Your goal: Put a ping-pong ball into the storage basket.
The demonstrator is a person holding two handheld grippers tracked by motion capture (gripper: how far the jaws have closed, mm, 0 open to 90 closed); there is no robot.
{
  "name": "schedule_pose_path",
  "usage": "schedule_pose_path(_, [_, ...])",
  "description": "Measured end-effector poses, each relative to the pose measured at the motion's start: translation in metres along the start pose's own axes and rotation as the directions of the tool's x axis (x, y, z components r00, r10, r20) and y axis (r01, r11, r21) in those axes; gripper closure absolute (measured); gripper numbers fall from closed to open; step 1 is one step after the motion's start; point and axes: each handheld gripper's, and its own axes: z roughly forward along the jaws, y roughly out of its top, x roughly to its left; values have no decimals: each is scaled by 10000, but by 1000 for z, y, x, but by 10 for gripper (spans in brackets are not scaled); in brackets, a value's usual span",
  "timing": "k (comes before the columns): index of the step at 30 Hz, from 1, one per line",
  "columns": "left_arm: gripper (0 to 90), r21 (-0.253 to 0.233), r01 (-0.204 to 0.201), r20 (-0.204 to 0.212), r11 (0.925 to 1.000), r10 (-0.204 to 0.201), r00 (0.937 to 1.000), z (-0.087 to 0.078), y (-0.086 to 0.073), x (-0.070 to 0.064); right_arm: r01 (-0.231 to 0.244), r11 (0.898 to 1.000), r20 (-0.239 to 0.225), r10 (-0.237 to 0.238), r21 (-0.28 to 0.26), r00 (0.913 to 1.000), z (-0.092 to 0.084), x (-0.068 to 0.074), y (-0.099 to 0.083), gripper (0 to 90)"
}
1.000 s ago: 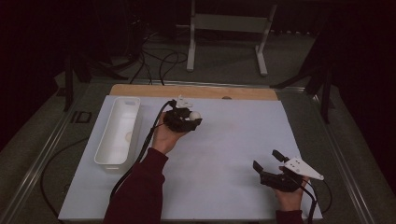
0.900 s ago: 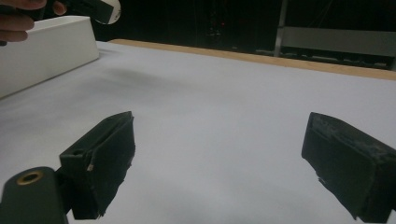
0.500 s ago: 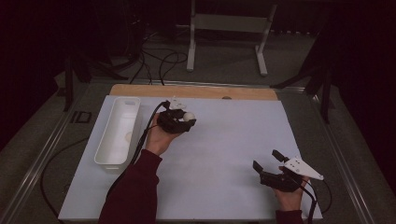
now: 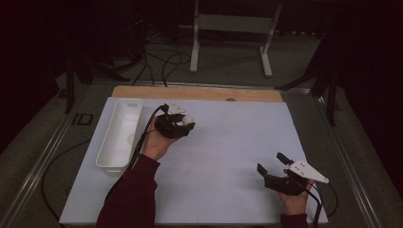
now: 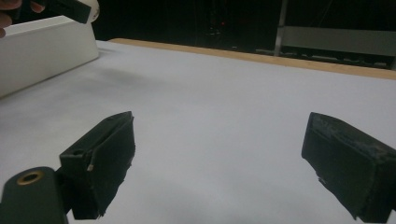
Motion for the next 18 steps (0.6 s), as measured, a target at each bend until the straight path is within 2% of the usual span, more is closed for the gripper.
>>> schedule_pose_path(18, [512, -142, 148, -386, 9998, -153, 9991, -18, -10, 5, 21, 10000, 13, -21, -4, 10000, 1, 0, 0, 93])
